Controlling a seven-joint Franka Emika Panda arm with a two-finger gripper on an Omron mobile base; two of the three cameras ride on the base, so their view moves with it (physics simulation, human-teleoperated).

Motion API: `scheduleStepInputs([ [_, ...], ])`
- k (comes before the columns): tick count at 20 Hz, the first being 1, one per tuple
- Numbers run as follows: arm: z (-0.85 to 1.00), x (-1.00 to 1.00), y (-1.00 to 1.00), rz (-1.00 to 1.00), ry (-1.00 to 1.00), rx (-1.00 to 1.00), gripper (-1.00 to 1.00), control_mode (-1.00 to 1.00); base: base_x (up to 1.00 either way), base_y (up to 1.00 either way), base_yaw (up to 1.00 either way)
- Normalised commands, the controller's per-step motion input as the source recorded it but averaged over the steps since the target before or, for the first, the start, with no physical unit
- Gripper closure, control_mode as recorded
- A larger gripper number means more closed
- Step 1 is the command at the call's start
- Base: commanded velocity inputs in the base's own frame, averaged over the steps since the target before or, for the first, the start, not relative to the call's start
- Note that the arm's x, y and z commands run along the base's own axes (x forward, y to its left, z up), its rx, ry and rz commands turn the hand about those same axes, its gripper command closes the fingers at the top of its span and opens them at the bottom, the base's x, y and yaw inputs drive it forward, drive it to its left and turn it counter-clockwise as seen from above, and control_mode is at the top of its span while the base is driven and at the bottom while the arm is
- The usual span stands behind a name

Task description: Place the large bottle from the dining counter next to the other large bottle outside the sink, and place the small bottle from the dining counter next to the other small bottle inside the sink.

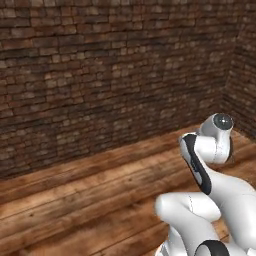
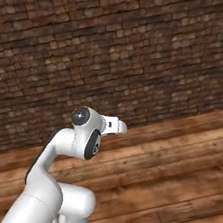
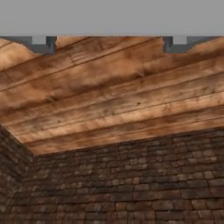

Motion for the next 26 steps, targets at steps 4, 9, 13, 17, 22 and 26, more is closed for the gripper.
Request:
scheduleStepInputs([
  [4,0.0,0.0,0.0,0.0,0.0,0.0,-1.0,1.0,0.56,0.95,0.59],
  [9,0.0,0.0,0.0,0.0,0.0,0.0,-1.0,1.0,0.45,0.99,0.6],
  [13,0.0,0.0,0.0,0.0,0.0,0.0,-1.0,1.0,0.51,1.0,0.57],
  [17,0.0,0.0,0.0,0.0,0.0,0.0,-1.0,1.0,0.74,0.8,0.51],
  [22,0.0,0.0,0.0,0.0,0.0,0.0,-1.0,1.0,0.7,-0.95,0.09],
  [26,0.0,0.0,0.0,0.0,0.0,0.0,-1.0,1.0,0.09,-1.0,0.02],
])
